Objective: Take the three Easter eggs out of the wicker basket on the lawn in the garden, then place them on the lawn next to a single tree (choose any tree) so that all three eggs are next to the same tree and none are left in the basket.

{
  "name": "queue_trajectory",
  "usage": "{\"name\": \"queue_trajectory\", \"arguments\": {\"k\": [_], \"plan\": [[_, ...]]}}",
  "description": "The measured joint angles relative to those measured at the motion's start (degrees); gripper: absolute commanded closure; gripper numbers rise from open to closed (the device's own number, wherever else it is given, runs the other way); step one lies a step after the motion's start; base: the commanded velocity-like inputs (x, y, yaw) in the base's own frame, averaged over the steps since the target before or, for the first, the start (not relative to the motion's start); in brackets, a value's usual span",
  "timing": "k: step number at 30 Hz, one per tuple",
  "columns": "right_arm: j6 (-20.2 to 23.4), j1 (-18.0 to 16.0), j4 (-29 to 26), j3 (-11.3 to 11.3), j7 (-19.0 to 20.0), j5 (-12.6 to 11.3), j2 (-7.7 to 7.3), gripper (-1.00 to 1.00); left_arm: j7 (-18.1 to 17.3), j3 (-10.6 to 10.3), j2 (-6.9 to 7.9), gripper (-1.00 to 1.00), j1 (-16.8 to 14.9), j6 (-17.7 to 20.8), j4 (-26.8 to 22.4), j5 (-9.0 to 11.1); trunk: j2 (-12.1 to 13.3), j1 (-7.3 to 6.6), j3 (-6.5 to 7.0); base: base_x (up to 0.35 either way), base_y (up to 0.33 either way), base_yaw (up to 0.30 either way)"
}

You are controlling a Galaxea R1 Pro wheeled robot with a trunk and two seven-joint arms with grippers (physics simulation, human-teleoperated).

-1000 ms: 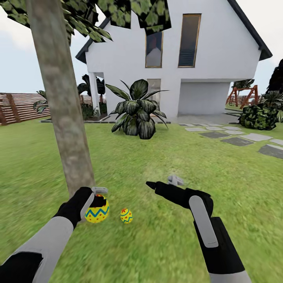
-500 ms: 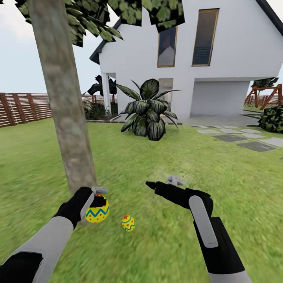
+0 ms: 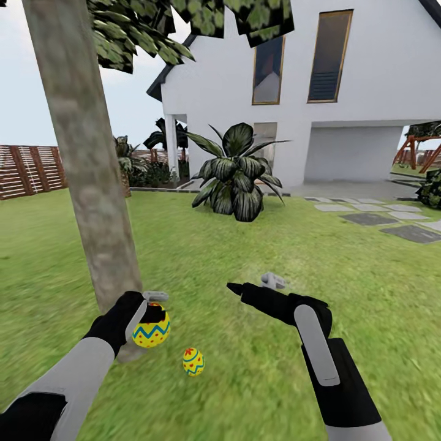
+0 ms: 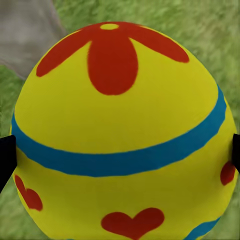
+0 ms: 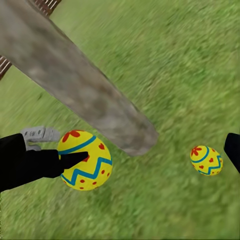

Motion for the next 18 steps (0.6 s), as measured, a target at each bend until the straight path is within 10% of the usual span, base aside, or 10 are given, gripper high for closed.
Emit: {"name": "queue_trajectory", "arguments": {"k": [18], "plan": [[-0.01,0.01,0.00,-0.05,0.00,-0.01,0.02,-1.00,-0.03,0.10,0.02,1.00,-0.01,0.01,0.02,0.20,0.00,0.01,0.92,0.252,-0.069,0.244]]}}
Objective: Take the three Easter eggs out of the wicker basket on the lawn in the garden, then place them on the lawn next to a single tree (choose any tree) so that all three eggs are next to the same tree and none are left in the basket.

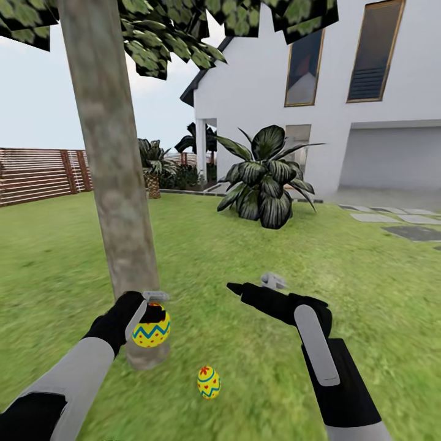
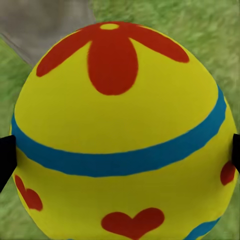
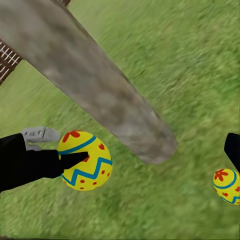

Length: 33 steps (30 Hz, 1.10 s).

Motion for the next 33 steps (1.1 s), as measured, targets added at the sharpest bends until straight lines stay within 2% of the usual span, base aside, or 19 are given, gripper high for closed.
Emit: {"name": "queue_trajectory", "arguments": {"k": [7,14,33], "plan": [[0.02,0.00,0.00,0.07,0.00,0.01,-0.01,-1.00,-0.05,0.00,-0.04,1.00,0.00,-0.03,-0.03,0.05,0.00,0.01,0.37,0.018,0.000,0.244],[0.06,0.00,0.00,0.07,0.00,-0.03,0.03,-1.00,-0.05,0.01,0.04,1.00,0.00,-1.25,-0.01,-0.04,-2.79,1.54,-0.65,0.001,0.000,0.123],[0.10,0.01,-0.01,0.14,0.04,-0.01,0.11,-1.00,-0.09,-0.08,-0.04,1.00,-0.01,-1.68,0.04,-0.13,-10.41,5.72,-3.96,0.000,0.000,-0.012]]}}
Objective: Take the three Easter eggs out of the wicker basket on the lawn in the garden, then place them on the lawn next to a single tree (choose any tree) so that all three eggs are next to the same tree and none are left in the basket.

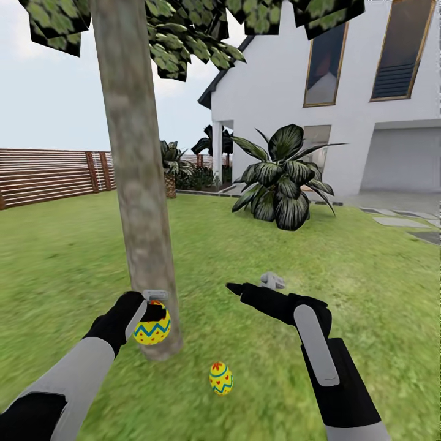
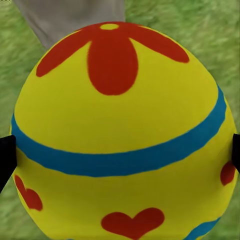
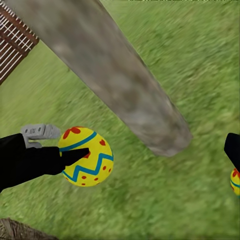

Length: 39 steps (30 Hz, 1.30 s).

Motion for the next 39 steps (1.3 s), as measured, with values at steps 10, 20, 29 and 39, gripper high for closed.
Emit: {"name": "queue_trajectory", "arguments": {"k": [10,20,29,39], "plan": [[0.00,0.00,0.00,-0.07,0.01,-0.06,0.00,-1.00,-0.58,-0.01,-0.01,1.00,0.00,0.03,0.04,0.01,-4.01,2.20,-1.29,0.000,0.000,-0.127],[0.00,0.00,0.01,-0.07,0.05,-0.06,0.02,-1.00,-0.69,-0.01,0.04,1.00,0.01,0.30,0.05,0.02,-8.02,4.39,-3.06,0.000,0.000,-0.004],[0.00,0.00,0.01,-0.07,0.05,-0.06,0.03,-1.00,-0.76,0.01,0.01,1.00,0.01,0.67,-0.05,0.17,-11.63,6.37,-4.68,0.000,0.000,0.000],[0.00,0.00,0.01,-0.07,0.05,-0.06,0.09,-1.00,-0.76,0.06,-0.01,1.00,0.01,0.80,-0.04,0.18,-15.64,8.57,-6.48,0.000,0.000,0.000]]}}
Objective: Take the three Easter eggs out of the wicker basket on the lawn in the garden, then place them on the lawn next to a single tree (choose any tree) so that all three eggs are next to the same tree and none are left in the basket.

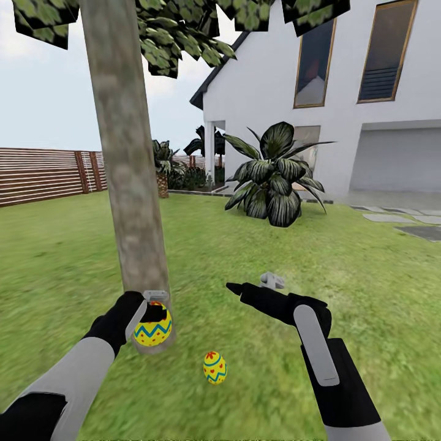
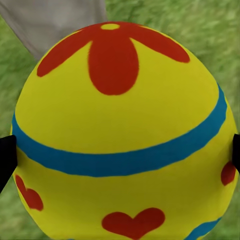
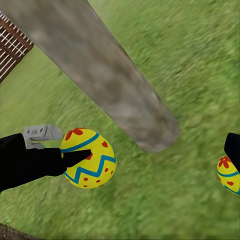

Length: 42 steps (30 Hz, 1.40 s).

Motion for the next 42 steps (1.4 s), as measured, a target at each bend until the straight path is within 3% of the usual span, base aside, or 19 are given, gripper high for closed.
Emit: {"name": "queue_trajectory", "arguments": {"k": [10,15,26,38,42], "plan": [[-0.08,0.00,-0.05,0.18,0.35,-0.16,0.01,-1.00,0.00,-0.02,0.00,1.00,0.00,-0.37,0.06,-0.15,-4.01,2.20,-1.80,0.000,0.000,0.000],[-0.07,0.00,-0.09,1.80,7.37,-1.96,-0.27,-1.00,0.00,-0.04,0.00,1.00,0.00,-0.41,0.00,-0.16,-6.02,3.30,-2.69,0.000,0.000,0.000],[-0.27,-0.01,-0.11,5.14,12.96,-2.70,-0.43,-1.00,0.16,-0.07,0.00,1.00,0.00,-0.53,0.00,-0.24,-10.43,5.71,-4.67,0.000,0.000,0.000],[-0.02,-0.09,-0.12,5.17,12.27,-2.26,-0.50,-1.00,0.16,-0.07,-0.07,1.00,0.00,-0.54,-0.01,-0.24,-15.24,8.35,-6.82,0.000,0.000,0.000],[0.19,-0.09,-0.16,4.83,7.25,-1.66,-0.48,-1.00,0.16,-0.07,-0.08,1.00,0.00,-0.54,0.00,-0.24,-16.84,9.23,-7.54,0.000,0.000,0.000]]}}
